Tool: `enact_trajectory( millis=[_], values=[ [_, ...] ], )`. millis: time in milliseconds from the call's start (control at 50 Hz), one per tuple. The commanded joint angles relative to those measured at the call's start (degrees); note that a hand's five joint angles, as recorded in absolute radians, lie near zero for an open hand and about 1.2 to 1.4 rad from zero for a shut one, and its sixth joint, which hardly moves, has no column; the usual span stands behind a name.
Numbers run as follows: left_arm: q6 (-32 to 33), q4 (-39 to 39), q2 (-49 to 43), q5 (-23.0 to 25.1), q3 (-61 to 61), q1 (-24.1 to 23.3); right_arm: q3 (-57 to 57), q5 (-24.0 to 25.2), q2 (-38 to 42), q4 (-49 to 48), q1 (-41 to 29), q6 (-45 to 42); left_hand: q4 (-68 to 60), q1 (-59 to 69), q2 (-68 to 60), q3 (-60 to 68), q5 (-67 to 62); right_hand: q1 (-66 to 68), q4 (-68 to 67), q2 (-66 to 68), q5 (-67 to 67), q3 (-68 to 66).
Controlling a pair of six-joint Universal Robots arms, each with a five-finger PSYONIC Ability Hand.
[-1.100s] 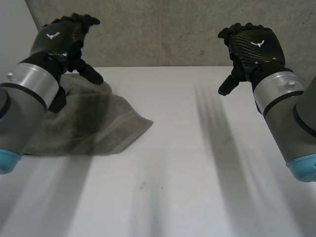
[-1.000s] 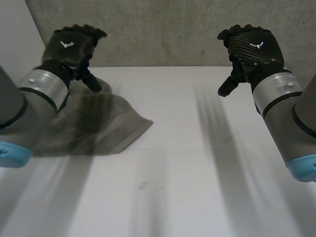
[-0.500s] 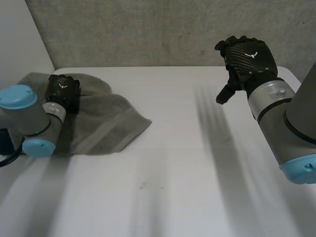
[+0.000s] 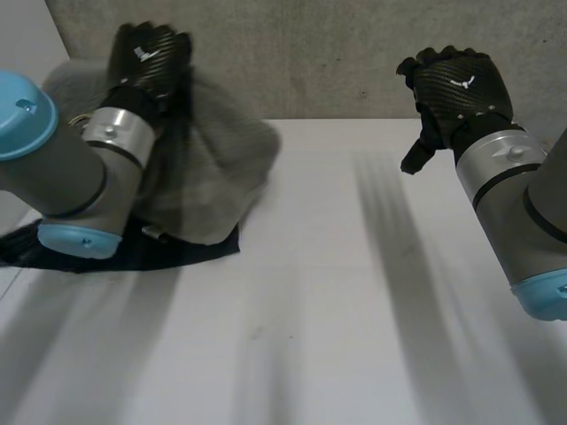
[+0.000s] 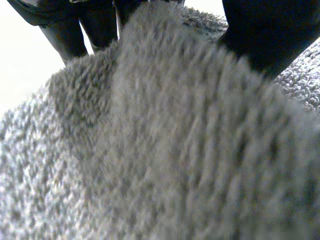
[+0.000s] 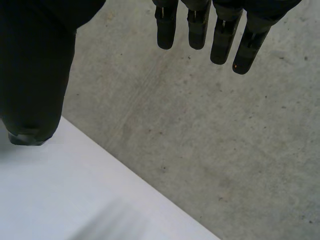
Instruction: Fold the laundry.
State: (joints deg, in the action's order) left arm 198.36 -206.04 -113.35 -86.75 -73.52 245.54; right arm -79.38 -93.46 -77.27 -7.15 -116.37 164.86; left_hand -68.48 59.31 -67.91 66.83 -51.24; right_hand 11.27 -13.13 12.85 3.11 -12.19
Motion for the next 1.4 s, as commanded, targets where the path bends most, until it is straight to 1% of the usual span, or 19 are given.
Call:
enact_trajectory(
  millis=[20,40,120,280,340,360,460,560,640,720,820,960,980,1000,1020,1040,1160,1260,1400],
  values=[
    [-0.3,0.4,-1.1,0.2,0.0,-10.6,-0.1,0.0,-2.3,0.1,0.1,0.1,-11.5,20.7,-12.1,13.2,-18.8,-1.3,3.1,-2.8,-3.1,2.2],
    [-0.2,0.5,-2.9,0.2,0.1,-12.2,-0.1,0.0,-2.3,0.1,0.1,0.1,-11.5,20.7,-12.1,13.2,-18.8,-1.3,3.1,-2.8,-3.1,2.2],
    [0.2,1.2,-6.3,0.0,0.3,-14.2,0.0,0.0,-2.7,0.1,0.1,0.0,-11.5,20.7,-12.1,13.2,-18.8,-1.3,3.1,-2.8,-3.1,2.2],
    [1.1,1.3,-6.2,-1.0,1.5,-13.3,-0.3,0.1,-3.1,0.1,1.1,0.0,-11.5,20.7,-12.1,13.2,-18.8,-1.3,3.1,-2.8,-3.1,2.2],
    [2.8,1.3,-5.0,-3.0,1.4,-8.8,-0.4,0.1,-3.1,0.1,1.4,0.0,-11.5,20.7,-12.1,13.2,-18.8,-1.3,3.1,-2.8,-3.1,2.2],
    [4.1,1.3,-3.8,-3.7,1.3,-5.9,-0.4,0.1,-3.1,0.1,1.5,0.0,-11.5,20.7,-12.1,13.2,-18.8,-1.3,3.1,-2.8,-3.1,2.2],
    [7.4,1.3,-1.6,-4.1,1.2,1.4,-0.2,0.1,-3.1,0.1,1.4,0.0,-11.5,20.7,-12.1,13.2,-18.8,-1.3,3.1,-2.8,-3.1,2.2],
    [7.9,0.9,-0.9,-3.7,2.6,6.7,-0.3,0.1,-3.1,0.1,1.2,0.1,-11.5,20.7,-12.1,13.2,-18.8,-1.3,3.1,-2.8,-3.1,2.2],
    [7.9,0.7,0.7,-3.6,6.1,14.2,-0.3,0.1,-3.1,0.1,1.1,0.5,-11.5,20.7,-12.1,13.2,-18.8,-1.3,3.1,-2.8,-3.1,2.2],
    [7.7,0.7,0.3,-3.6,9.9,18.5,-0.3,0.1,-3.0,0.1,0.7,0.5,-11.5,20.7,-12.1,13.2,-18.8,-1.3,3.1,-2.8,-3.1,2.2],
    [7.7,0.7,-0.9,-3.9,13.4,21.6,-0.3,0.0,-3.0,0.0,0.6,0.5,-11.5,20.7,-12.1,13.2,-18.8,-1.3,3.1,-2.8,-3.1,2.2],
    [7.7,1.1,-4.9,-3.5,13.8,22.4,-0.6,0.0,-3.0,0.0,0.5,0.5,-11.5,20.7,-12.1,13.2,-18.8,-1.3,3.1,-2.8,-3.1,2.2],
    [7.8,1.3,-5.5,-3.5,13.6,22.4,-0.6,0.0,-3.0,0.1,0.5,0.5,-4.9,14.1,-5.5,6.5,-12.1,-1.3,3.1,-2.8,-3.1,2.2],
    [7.8,1.6,-6.1,-3.5,13.4,22.2,-0.7,0.0,-3.0,0.1,0.4,0.5,12.3,-3.2,11.8,-10.7,5.1,-1.3,3.1,-2.8,-3.1,2.2],
    [7.8,1.9,-6.6,-3.5,13.1,22.1,-0.7,0.0,-3.0,0.1,0.4,0.5,31.3,-22.2,30.8,-29.7,24.1,-1.3,3.1,-2.8,-3.1,2.2],
    [7.9,2.6,-7.8,-3.4,12.1,22.0,-0.8,0.0,-3.0,0.1,0.4,0.5,57.7,-48.5,57.1,-56.0,50.4,-1.3,3.1,-2.8,-3.1,2.2],
    [7.8,3.6,-9.9,-3.6,9.3,21.1,-1.1,0.0,-3.0,0.1,0.4,0.3,57.4,-48.3,56.9,-55.8,50.2,-1.3,3.1,-2.8,-3.1,2.2],
    [7.8,3.8,-9.9,-3.6,5.2,18.4,-1.1,0.0,-3.0,0.1,0.4,0.2,57.4,-48.3,56.9,-55.8,50.2,-1.3,3.1,-2.8,-3.1,2.2],
    [7.8,4.0,-7.2,-3.5,-1.4,16.8,-1.2,0.0,-3.0,0.1,0.8,0.2,56.6,-47.4,56.0,-54.9,49.4,-1.3,3.1,-2.8,-3.1,2.2]
  ],
)
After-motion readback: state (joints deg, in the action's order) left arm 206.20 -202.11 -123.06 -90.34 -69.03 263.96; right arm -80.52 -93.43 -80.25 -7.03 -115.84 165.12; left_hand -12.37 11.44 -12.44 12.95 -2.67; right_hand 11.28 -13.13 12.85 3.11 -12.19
